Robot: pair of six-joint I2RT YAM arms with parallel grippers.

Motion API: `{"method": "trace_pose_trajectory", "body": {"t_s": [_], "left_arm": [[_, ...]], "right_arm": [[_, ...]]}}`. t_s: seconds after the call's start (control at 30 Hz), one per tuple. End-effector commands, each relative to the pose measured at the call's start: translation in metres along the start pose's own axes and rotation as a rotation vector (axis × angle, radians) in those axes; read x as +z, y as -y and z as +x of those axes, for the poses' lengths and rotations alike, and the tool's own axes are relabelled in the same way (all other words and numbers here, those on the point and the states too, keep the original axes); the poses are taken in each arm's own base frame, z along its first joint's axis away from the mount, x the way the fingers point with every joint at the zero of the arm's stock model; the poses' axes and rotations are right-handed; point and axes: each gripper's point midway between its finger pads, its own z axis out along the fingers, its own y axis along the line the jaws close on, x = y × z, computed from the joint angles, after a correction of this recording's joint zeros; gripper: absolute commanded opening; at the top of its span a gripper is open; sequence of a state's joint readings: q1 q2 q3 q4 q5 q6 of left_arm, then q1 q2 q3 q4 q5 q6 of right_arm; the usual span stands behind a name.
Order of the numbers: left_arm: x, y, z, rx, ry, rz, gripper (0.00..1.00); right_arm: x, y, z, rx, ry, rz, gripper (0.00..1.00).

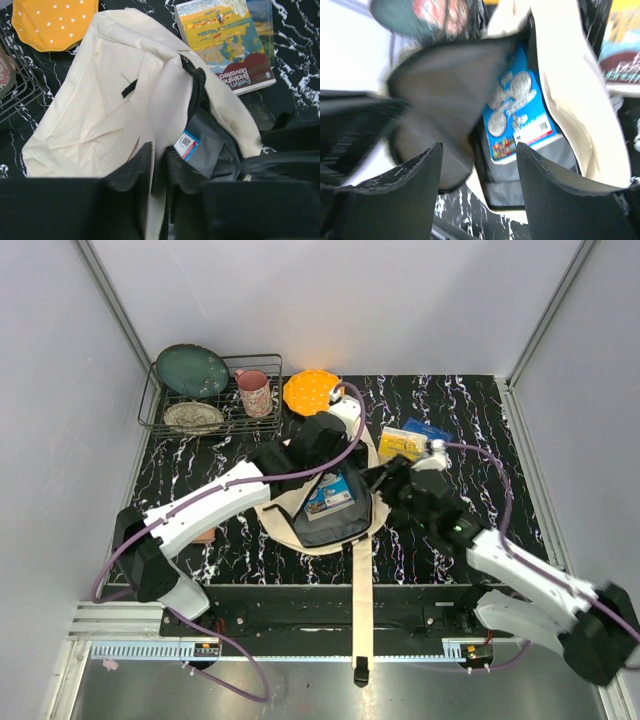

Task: Pack the student bag
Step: Place the book in the student bag, then pick up the book from the center of the board.

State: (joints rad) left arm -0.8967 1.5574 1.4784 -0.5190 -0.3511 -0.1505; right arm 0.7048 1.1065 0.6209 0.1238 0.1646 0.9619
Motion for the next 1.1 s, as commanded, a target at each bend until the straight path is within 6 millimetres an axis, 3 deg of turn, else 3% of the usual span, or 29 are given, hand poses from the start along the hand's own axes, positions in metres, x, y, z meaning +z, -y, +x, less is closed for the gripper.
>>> {"method": "trace_pose_trajectory", "body": {"t_s": [0.0,0.03,0.07,0.17,0.2,0.23,0.27,0.3,0.37,0.4,0.43,0.5,0.57,0.73,0.8,0.93,1.07], "left_arm": [[-0.019,-0.006,-0.027,-0.062,0.119,0.013,0.28],[-0.018,-0.006,-0.026,-0.063,0.117,0.018,0.41],[-0.019,-0.005,-0.026,-0.065,0.119,0.027,0.68],[-0.024,0.002,-0.034,-0.078,0.139,0.073,0.79],[-0.026,0.005,-0.041,-0.088,0.167,0.093,0.92],[-0.028,0.007,-0.047,-0.094,0.189,0.107,0.97],[-0.032,0.009,-0.053,-0.097,0.217,0.123,0.99],[-0.035,0.016,-0.066,-0.105,0.27,0.164,0.99],[-0.042,0.024,-0.083,-0.107,0.334,0.218,0.99],[-0.046,0.031,-0.094,-0.105,0.368,0.257,0.99],[-0.048,0.033,-0.101,-0.107,0.386,0.272,0.99],[-0.041,0.04,-0.112,-0.094,0.413,0.292,0.99],[-0.012,0.05,-0.112,-0.059,0.39,0.311,0.99],[0.072,0.095,-0.094,0.047,0.245,0.467,0.99],[0.09,0.102,-0.092,0.047,0.241,0.494,0.99],[0.147,0.091,-0.08,-0.017,0.176,0.492,0.99],[0.18,0.085,-0.063,-0.086,0.122,0.52,0.99]], "right_arm": [[-0.048,0.051,-0.047,-0.087,0.22,0.231,0.69],[-0.057,0.054,-0.056,-0.079,0.249,0.237,0.7],[-0.061,0.069,-0.067,-0.059,0.273,0.283,0.7],[-0.063,0.101,-0.07,0.007,0.208,0.333,0.71],[-0.065,0.124,-0.089,0.058,0.241,0.382,0.71],[-0.065,0.136,-0.094,0.081,0.238,0.394,0.71],[-0.06,0.129,-0.095,0.1,0.195,0.324,0.72],[-0.058,0.147,-0.105,0.131,0.199,0.356,0.72],[-0.049,0.149,-0.107,0.163,0.154,0.322,0.73],[-0.041,0.163,-0.102,0.181,0.11,0.351,0.73],[-0.04,0.172,-0.11,0.206,0.121,0.361,0.74],[-0.027,0.172,-0.11,0.223,0.075,0.306,0.76],[-0.017,0.166,-0.117,0.22,0.092,0.24,0.77],[0.003,0.184,-0.109,0.294,0.06,0.232,0.78],[0.012,0.183,-0.108,0.322,0.048,0.176,0.79],[0.019,0.191,-0.099,0.359,0.03,0.162,0.8],[0.024,0.188,-0.096,0.37,0.028,0.104,0.81]]}}
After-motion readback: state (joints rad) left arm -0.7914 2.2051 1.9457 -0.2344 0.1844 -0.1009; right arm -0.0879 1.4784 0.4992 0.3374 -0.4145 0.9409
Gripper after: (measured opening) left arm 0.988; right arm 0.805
